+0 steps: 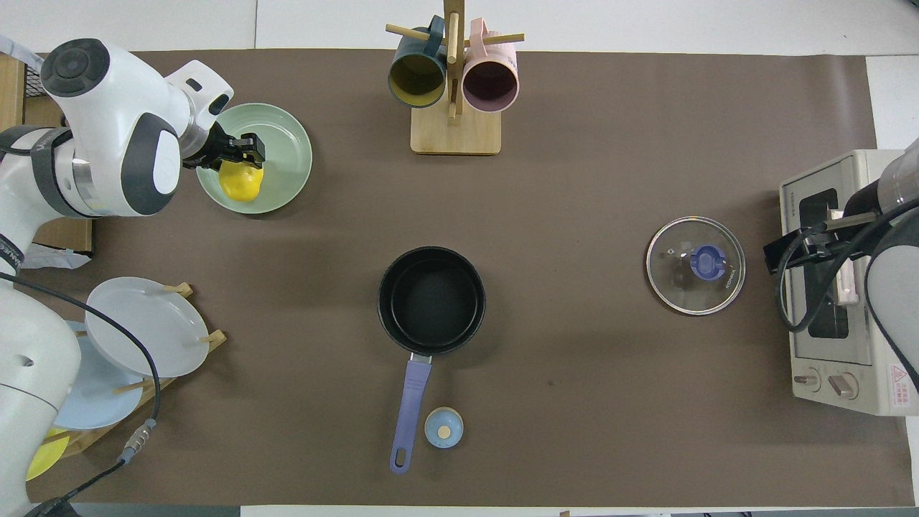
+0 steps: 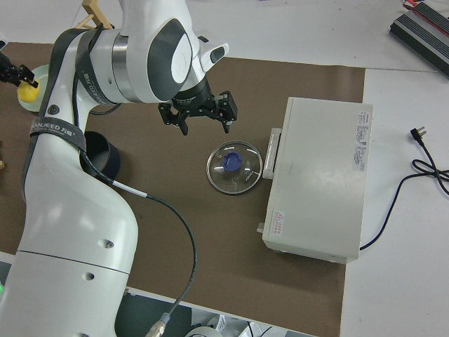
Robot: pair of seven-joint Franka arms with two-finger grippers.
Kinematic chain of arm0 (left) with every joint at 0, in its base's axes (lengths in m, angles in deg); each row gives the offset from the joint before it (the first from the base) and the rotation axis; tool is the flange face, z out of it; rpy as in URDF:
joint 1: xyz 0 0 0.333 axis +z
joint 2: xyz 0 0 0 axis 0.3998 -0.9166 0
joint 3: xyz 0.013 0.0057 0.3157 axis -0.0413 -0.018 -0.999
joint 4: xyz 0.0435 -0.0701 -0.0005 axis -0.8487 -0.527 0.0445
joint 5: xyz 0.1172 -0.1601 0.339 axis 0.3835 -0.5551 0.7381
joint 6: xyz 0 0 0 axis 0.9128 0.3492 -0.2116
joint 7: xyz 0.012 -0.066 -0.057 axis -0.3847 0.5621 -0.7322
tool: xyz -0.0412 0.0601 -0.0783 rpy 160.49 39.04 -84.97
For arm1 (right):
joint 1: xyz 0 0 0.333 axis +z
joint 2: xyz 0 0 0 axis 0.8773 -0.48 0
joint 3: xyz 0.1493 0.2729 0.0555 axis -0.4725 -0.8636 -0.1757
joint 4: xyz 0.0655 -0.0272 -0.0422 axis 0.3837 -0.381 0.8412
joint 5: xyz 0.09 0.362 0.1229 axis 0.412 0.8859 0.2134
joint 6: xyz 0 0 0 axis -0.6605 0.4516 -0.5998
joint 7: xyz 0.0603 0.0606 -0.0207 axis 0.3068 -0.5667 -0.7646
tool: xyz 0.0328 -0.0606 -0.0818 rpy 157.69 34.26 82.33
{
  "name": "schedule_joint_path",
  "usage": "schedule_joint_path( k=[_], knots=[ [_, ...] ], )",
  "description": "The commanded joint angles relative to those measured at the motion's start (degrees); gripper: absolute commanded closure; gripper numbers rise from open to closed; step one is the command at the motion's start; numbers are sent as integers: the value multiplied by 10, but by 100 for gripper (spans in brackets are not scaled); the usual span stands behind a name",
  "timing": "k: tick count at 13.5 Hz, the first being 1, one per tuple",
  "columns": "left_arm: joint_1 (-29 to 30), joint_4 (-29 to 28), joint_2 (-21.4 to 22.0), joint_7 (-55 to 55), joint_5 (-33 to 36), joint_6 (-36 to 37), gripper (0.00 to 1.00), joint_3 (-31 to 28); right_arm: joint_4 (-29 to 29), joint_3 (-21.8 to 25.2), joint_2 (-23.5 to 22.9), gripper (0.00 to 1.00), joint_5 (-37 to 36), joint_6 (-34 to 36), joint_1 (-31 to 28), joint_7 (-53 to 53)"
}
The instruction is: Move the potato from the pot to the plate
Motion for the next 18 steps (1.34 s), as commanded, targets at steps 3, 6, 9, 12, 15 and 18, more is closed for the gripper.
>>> schedule_joint_path(
  k=[3,6,9,12,15,18],
  knots=[
    [2,3,-7,4,15,-19,100,3,28,9,-26,0,14,13,0,11],
    [1,-17,-6,9,15,-53,100,3,29,12,-24,0,14,14,3,10],
    [3,-18,-5,25,15,-48,94,3,32,16,-34,0,8,6,4,10],
    [5,-6,15,24,14,-17,0,3,33,20,-27,0,12,9,4,9],
    [22,-6,90,18,8,75,0,3,33,20,-26,0,12,10,4,8],
    [38,-4,178,16,8,184,0,2,33,20,-25,0,14,10,1,8]
  ],
)
